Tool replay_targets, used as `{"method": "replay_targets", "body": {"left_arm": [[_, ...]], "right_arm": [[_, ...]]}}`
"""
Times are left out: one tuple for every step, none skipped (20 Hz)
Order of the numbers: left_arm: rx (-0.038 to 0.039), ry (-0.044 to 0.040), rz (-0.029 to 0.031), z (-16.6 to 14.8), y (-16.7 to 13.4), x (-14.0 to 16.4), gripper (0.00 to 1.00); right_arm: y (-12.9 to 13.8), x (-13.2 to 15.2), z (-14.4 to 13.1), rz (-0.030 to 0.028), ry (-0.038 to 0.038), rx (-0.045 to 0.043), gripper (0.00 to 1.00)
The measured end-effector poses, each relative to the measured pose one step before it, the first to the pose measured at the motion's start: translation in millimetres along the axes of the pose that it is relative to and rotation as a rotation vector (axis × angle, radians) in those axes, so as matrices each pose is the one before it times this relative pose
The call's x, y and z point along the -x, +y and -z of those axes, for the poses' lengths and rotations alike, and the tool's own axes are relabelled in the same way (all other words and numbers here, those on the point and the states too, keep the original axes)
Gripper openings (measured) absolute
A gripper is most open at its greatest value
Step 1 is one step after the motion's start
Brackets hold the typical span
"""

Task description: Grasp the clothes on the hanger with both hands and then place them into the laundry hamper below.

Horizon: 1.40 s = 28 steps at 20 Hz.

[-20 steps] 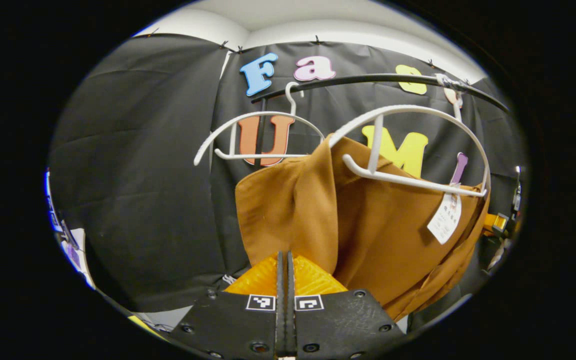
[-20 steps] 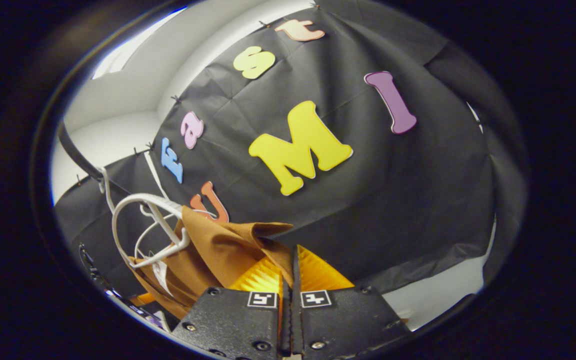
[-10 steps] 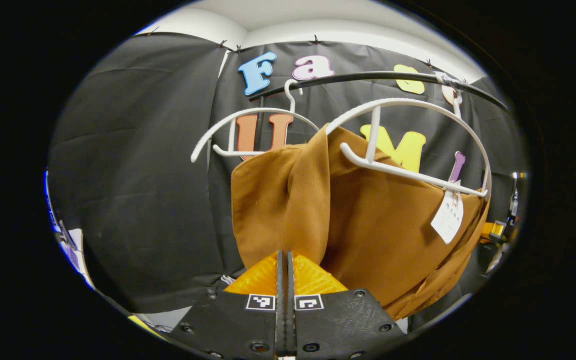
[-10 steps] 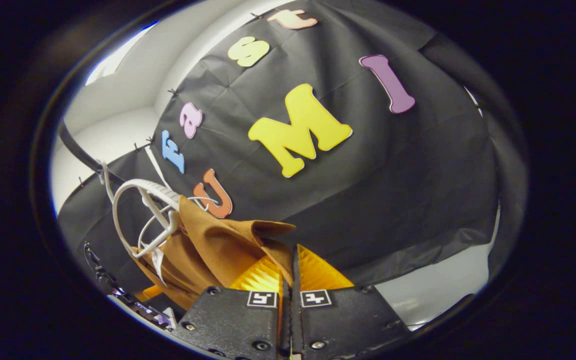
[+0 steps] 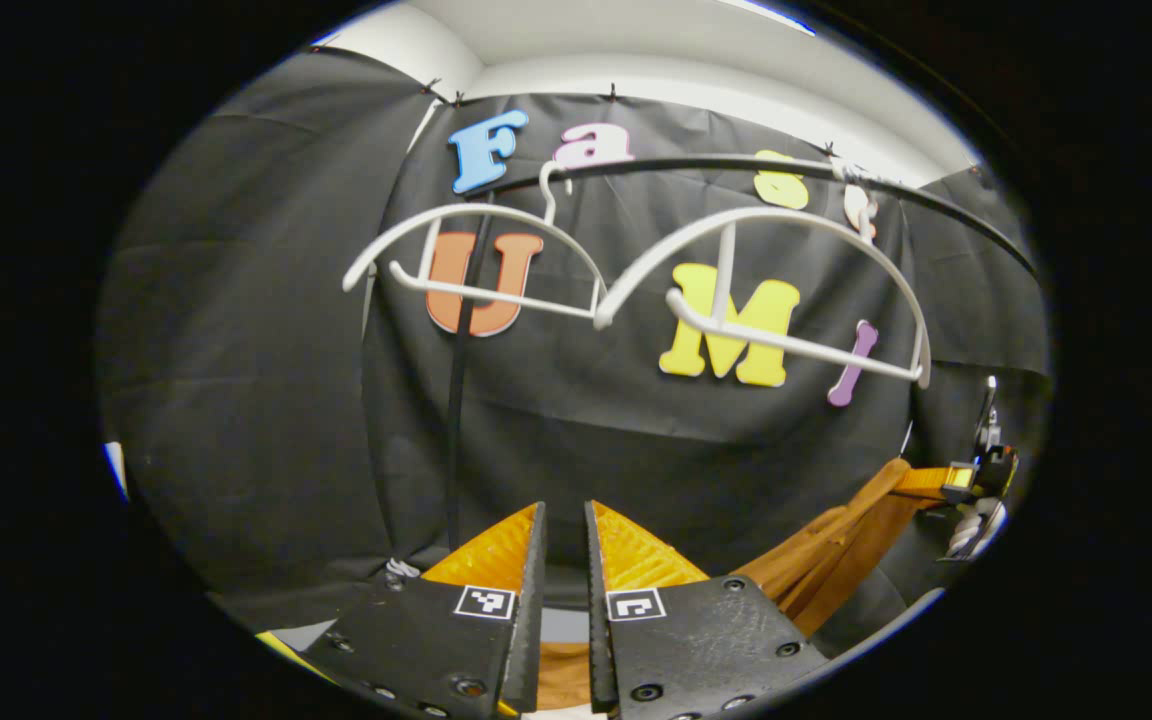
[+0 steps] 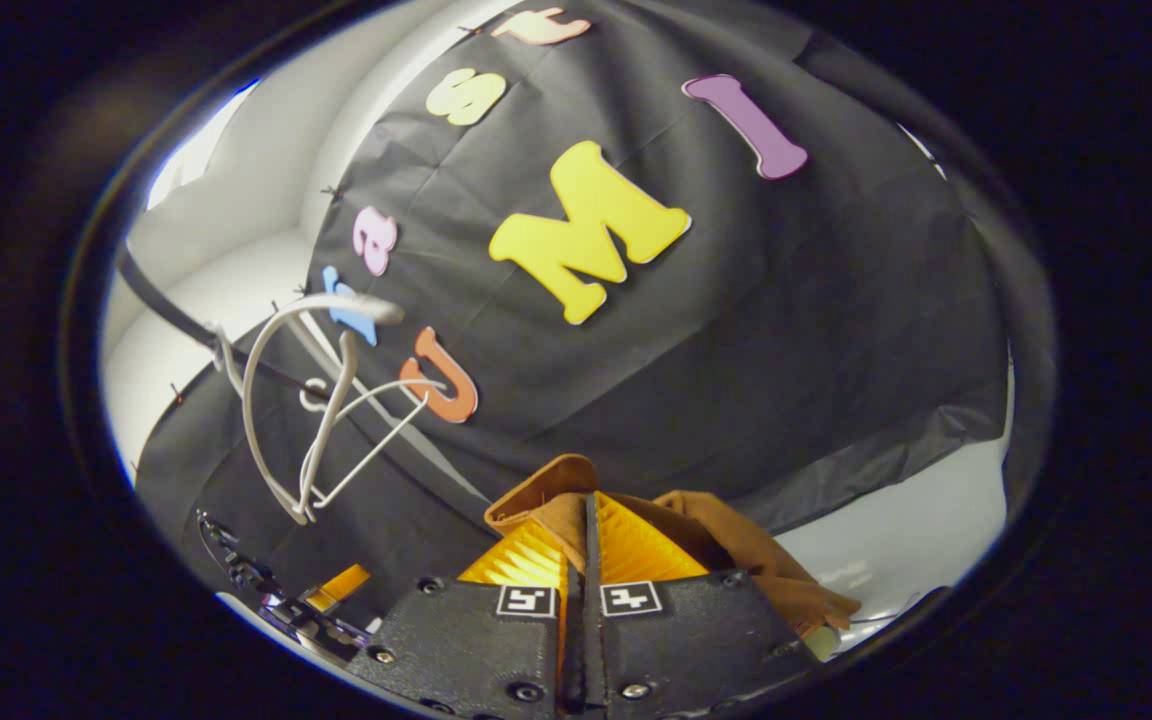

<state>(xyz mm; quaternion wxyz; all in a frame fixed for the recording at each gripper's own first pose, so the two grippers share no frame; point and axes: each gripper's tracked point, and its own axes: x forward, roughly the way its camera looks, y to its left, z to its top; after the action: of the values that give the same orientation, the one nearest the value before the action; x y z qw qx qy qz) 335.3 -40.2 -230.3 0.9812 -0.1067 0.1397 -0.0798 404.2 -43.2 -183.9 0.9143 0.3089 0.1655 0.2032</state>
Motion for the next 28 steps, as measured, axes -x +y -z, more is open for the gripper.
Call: {"method": "replay_targets", "body": {"left_arm": [[0.00516,0.01696,0.00340,9.40,-3.56,-2.88,0.25],[0.00927,0.01959,0.01092,11.91,-5.37,-0.88,0.20],[0.01045,0.01465,0.00517,13.17,-3.68,1.38,0.20],[0.01365,0.00859,0.00605,10.45,-5.53,2.90,0.20],[0.01639,0.01660,0.00707,9.42,-4.50,2.70,0.19],[0.01325,0.01378,0.00437,4.87,-5.00,1.18,0.20],[0.01276,0.00826,0.01539,-0.98,-6.12,0.33,0.19],[0.00488,0.00234,0.00746,-0.62,-4.94,3.71,0.20],[-0.00087,-0.00326,0.00213,-0.71,-1.31,4.58,0.19],[-0.00454,-0.00141,-0.00245,-1.49,-0.21,4.97,0.19],[-0.00496,-0.00708,-0.00296,-3.04,-0.02,5.59,0.20],[-0.00447,-0.00750,0.00260,-5.25,-1.64,4.74,0.19],[-0.00108,-0.00512,0.00486,-8.26,-3.92,4.03,0.19],[-0.00157,-0.00930,0.01340,-8.72,-4.74,4.31,0.20],[-0.00807,-0.01080,0.01073,-6.95,-3.39,4.93,0.20],[-0.01322,-0.01258,0.00647,-5.30,-3.03,6.23,0.19],[-0.01120,-0.01176,0.00537,-4.61,-0.99,6.35,0.19],[-0.00283,-0.00823,0.00980,-5.80,-2.45,5.03,0.19],[0.00679,-0.00290,0.00721,-5.49,-2.76,0.70,0.19],[0.01404,-0.00260,0.01417,-3.73,-5.16,0.79,0.20],[0.01187,0.00638,0.00715,-0.11,-4.42,1.08,0.20],[0.00646,0.00349,0.00288,1.79,-2.84,2.50,0.19],[-0.00026,0.00356,0.00716,4.59,-4.74,3.80,0.19],[-0.00586,0.01128,-0.00061,5.09,-2.66,1.69,0.19],[-0.00605,0.01479,-0.00641,5.57,-0.36,-1.53,0.19],[-0.00278,0.02053,-0.00378,9.32,-0.74,-1.58,0.28],[-0.00126,0.02044,-0.00587,10.67,0.01,-2.31,0.25],[0.00078,0.02608,-0.01247,13.68,1.72,-1.66,0.22]], "right_arm": [[7.66,1.46,8.78,-0.02513,0.02361,0.05348,0.04],[15.77,-2.90,3.03,-0.03520,0.01418,0.01362,0.04],[19.17,-2.05,3.16,-0.01674,0.00856,0.00151,0.04],[7.90,4.03,1.47,-0.01374,-0.00250,-0.00163,0.04],[10.35,5.53,4.09,-0.01434,0.00763,-0.00047,0.04],[11.48,4.51,3.09,-0.01850,0.00615,0.01097,0.04],[11.11,2.25,0.92,-0.01165,0.00512,0.02345,0.04],[11.30,1.43,-1.06,-0.01359,0.00578,0.03453,0.04],[12.41,1.69,-0.58,-0.01268,-0.00603,0.02408,0.04],[13.90,1.49,-0.63,-0.02369,0.00048,0.01436,0.04],[15.25,3.86,2.10,-0.02077,-0.00289,0.00833,0.04],[14.27,2.09,1.46,-0.01719,0.00175,0.01019,0.04],[12.26,1.89,-2.32,-0.01714,-0.00080,0.00590,0.04],[12.28,4.70,-5.97,-0.01262,-0.00865,0.01366,0.04],[12.48,5.53,-10.30,-0.01053,-0.02504,0.01559,0.04],[10.68,7.13,-10.79,-0.00524,-0.02582,0.02087,0.04],[9.31,6.89,-9.37,0.00267,-0.02310,0.02454,0.04],[5.58,4.62,-7.48,-0.00008,-0.02294,0.01572,0.03],[6.45,3.95,-2.83,0.00166,-0.00469,0.01004,0.03],[2.23,3.39,-5.57,0.00589,-0.01642,0.00267,0.03],[4.38,4.15,-4.23,-0.00039,-0.01074,-0.02555,0.04],[4.61,5.53,-1.90,-0.00814,-0.00721,-0.02568,0.03],[2.79,6.05,-7.27,-0.00104,-0.01982,-0.00307,0.04],[-3.96,2.38,1.78,0.01481,0.00054,0.02685,0.04],[-9.59,-0.38,10.18,0.03999,0.02992,0.04654,0.03],[-7.38,-0.57,18.18,0.02472,0.04360,0.02258,0.04],[-5.98,-3.42,26.55,0.01921,0.04471,-0.00560,0.02],[-10.33,-4.77,25.04,0.03397,0.05219,-0.01751,0.04]]}}
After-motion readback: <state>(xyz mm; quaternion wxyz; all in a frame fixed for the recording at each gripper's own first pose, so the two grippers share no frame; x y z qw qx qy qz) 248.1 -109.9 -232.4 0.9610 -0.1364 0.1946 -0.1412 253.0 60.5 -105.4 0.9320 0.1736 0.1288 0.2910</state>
